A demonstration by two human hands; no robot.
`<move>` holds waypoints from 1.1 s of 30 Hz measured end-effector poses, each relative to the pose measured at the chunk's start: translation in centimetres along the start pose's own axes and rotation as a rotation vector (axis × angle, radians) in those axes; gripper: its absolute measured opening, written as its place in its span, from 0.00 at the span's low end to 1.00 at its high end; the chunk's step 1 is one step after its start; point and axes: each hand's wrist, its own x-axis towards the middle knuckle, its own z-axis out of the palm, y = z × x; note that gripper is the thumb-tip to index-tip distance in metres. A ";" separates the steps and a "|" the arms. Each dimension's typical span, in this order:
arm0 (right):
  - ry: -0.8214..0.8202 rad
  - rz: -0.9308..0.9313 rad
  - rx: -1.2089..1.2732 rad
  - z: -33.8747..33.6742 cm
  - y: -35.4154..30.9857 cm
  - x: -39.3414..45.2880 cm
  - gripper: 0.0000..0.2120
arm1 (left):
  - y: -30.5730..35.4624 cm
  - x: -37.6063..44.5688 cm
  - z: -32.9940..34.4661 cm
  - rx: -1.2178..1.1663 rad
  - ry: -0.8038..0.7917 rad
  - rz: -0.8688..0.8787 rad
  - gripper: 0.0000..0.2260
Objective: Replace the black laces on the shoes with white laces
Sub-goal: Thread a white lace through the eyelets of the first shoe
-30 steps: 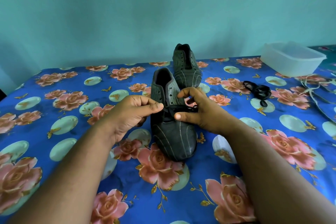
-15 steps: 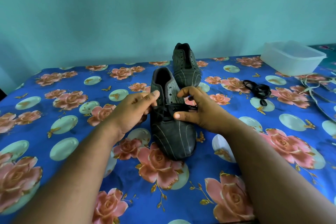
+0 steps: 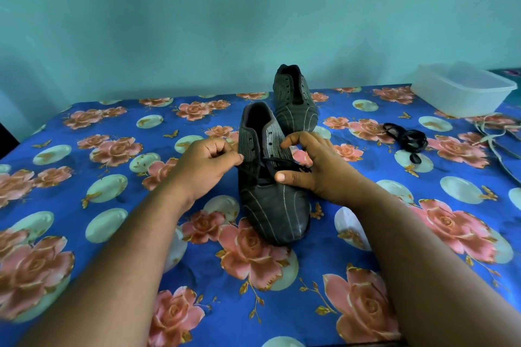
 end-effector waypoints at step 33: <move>-0.019 0.010 0.001 -0.1 -0.1 -0.1 0.33 | -0.1 -0.4 0.7 0.064 -0.111 0.237 0.11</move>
